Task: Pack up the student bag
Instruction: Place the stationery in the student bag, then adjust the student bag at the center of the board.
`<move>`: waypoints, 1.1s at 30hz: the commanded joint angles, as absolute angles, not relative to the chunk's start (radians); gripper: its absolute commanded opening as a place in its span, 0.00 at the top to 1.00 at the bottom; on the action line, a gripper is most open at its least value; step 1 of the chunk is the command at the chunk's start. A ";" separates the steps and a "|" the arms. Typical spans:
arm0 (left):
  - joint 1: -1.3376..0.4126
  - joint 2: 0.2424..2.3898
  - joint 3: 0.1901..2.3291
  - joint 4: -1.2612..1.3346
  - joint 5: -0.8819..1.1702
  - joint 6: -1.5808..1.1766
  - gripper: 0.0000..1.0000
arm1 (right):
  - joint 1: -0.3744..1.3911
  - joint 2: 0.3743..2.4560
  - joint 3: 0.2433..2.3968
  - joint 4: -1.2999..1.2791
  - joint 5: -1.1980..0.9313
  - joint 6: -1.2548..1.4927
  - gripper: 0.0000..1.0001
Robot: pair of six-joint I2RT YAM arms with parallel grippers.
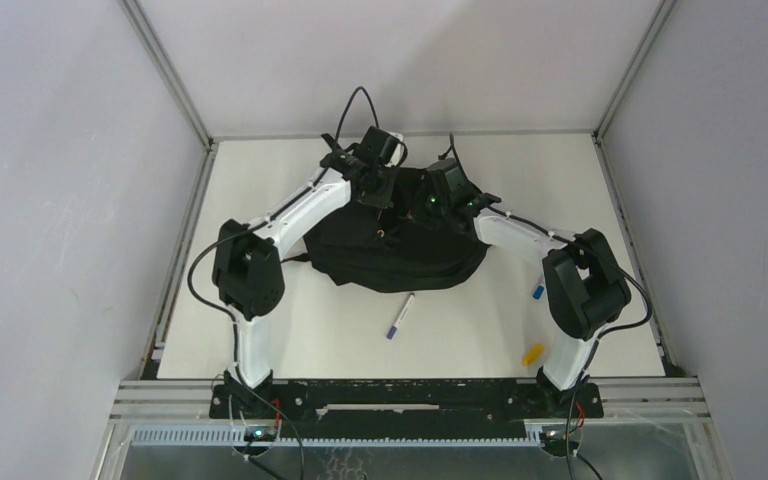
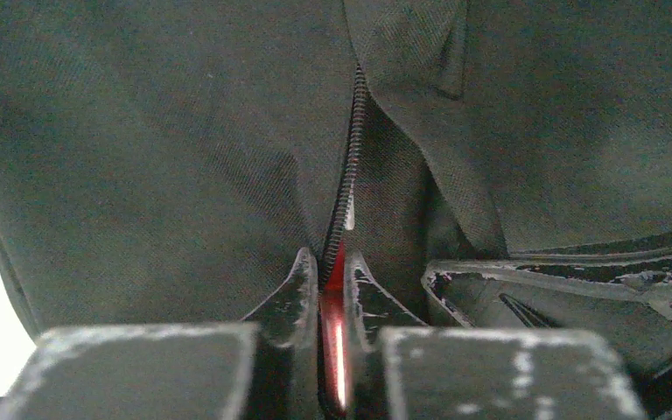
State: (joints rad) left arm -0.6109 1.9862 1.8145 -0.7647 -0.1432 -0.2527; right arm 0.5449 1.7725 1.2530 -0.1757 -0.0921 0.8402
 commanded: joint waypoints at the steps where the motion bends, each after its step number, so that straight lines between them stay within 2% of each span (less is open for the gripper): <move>1: -0.612 1.977 1.840 -0.790 -0.043 -0.221 0.71 | 0.546 1.710 1.266 -0.146 -0.078 0.842 1.00; 2: -0.612 1.980 1.841 -0.793 -0.028 -0.220 0.60 | 0.546 1.712 1.266 -0.145 -0.078 0.842 1.00; 3: -0.612 1.979 1.840 -0.795 -0.021 -0.219 0.54 | 0.546 1.712 1.266 -0.143 -0.078 0.843 1.00; 5: -0.612 1.970 1.835 -0.793 -0.018 -0.220 0.51 | 0.546 1.715 1.266 -0.140 -0.081 0.845 1.00; 6: -0.612 1.959 1.832 -0.792 -0.024 -0.219 0.52 | 0.546 1.716 1.267 -0.138 -0.082 0.845 1.00; 10: -0.612 1.909 1.794 -0.746 -0.085 -0.232 0.74 | 0.546 1.717 1.267 -0.136 -0.086 0.845 1.00; 11: -0.611 1.899 1.782 -0.731 -0.106 -0.234 0.75 | 0.546 1.716 1.267 -0.136 -0.086 0.845 1.00; 12: -0.612 1.896 1.777 -0.723 -0.128 -0.235 0.75 | 0.546 1.715 1.267 -0.136 -0.086 0.845 1.00; 15: -0.612 1.925 1.783 -0.726 -0.174 -0.227 0.59 | 0.545 1.714 1.267 -0.135 -0.086 0.844 1.00; 17: -0.612 1.961 1.792 -0.727 -0.189 -0.225 0.54 | 0.545 1.714 1.267 -0.131 -0.087 0.844 1.00; 24: -0.613 2.033 1.810 -0.715 -0.203 -0.232 0.52 | 0.545 1.719 1.267 -0.130 -0.089 0.845 1.00; 30: -0.614 2.092 1.834 -0.728 -0.191 -0.227 0.45 | 0.545 1.724 1.267 -0.121 -0.094 0.847 1.00; 33: -0.614 2.114 1.839 -0.728 -0.212 -0.228 0.46 | 0.543 1.724 1.267 -0.124 -0.094 0.847 1.00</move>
State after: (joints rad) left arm -0.6094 2.0930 1.7973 -0.7391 -0.1822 -0.2348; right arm 0.5446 1.7706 1.2530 -0.1753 -0.0875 0.8402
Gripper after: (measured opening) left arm 0.549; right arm 0.019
